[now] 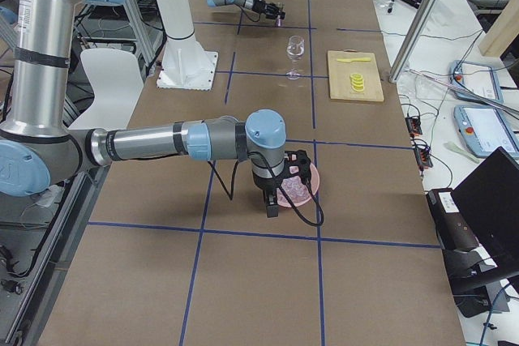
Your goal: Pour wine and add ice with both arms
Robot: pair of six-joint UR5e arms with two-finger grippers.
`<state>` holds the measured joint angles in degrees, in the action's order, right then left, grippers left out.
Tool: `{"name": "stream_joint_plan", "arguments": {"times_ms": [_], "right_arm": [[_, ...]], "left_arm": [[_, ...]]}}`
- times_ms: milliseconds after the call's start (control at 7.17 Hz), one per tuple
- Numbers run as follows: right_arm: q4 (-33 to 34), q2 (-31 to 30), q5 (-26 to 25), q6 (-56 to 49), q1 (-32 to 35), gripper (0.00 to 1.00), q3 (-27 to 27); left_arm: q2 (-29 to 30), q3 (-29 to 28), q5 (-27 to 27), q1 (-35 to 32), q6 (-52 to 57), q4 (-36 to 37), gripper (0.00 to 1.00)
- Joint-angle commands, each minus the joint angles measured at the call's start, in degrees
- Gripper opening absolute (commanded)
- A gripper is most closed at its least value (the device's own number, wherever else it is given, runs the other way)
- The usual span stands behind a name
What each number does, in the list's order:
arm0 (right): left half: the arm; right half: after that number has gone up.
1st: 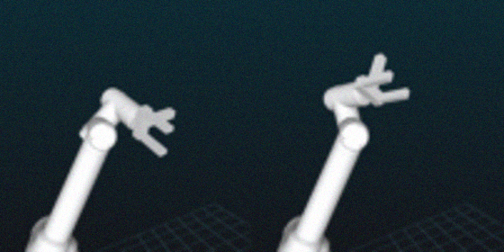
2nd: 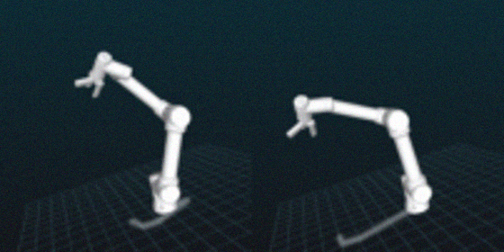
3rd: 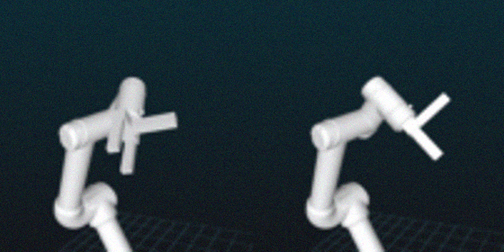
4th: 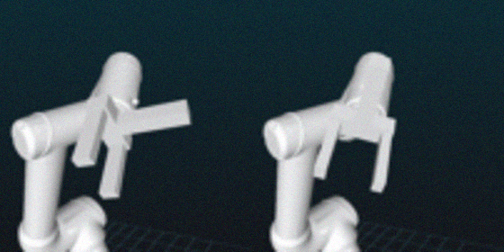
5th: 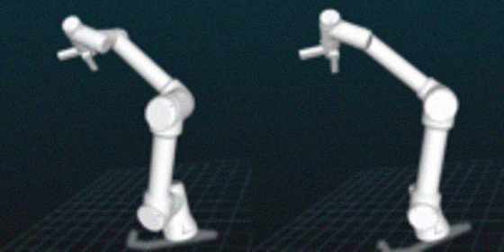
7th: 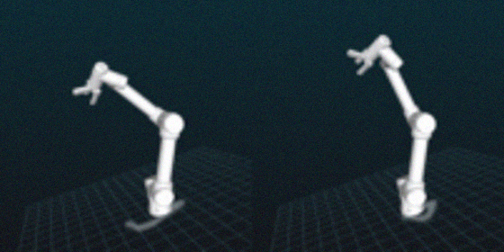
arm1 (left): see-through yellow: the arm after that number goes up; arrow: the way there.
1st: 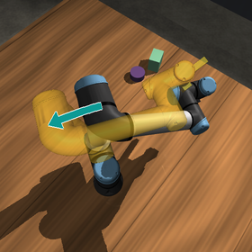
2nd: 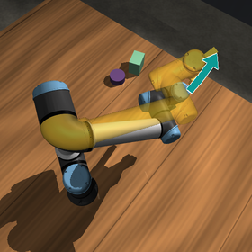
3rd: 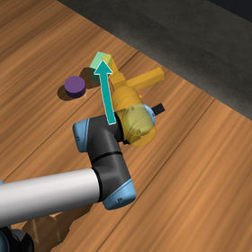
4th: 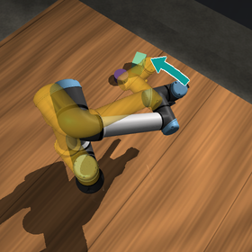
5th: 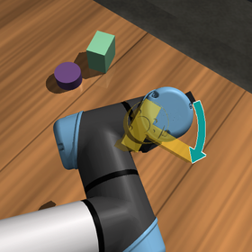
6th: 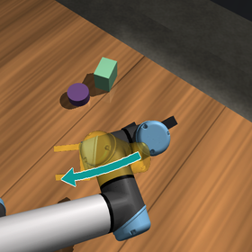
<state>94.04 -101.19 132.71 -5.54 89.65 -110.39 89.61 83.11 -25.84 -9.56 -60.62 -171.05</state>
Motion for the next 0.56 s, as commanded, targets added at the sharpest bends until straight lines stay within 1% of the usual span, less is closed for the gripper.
{"name": "stream_joint_plan", "arguments": {"times_ms": [0, 140, 279, 419], "right_arm": [[0.00, -0.15, 0.00, -0.09, 0.00, 1.00, 0.00], [0.00, -0.15, 0.00, -0.09, 0.00, 1.00, 0.00], [0.00, -0.15, 0.00, -0.09, 0.00, 1.00, 0.00], [0.00, -0.15, 0.00, -0.09, 0.00, 1.00, 0.00]], "left_arm": [[-0.05, 0.12, 0.88, 0.51, -0.02, -0.07, 0.65], [-0.05, 0.30, 0.88, 0.51, -0.02, -0.16, 0.70], [-0.14, 0.82, 0.80, 0.51, 0.07, -0.33, 0.89], [-0.40, 1.96, 0.88, 0.42, 0.07, -0.51, 1.00]]}}
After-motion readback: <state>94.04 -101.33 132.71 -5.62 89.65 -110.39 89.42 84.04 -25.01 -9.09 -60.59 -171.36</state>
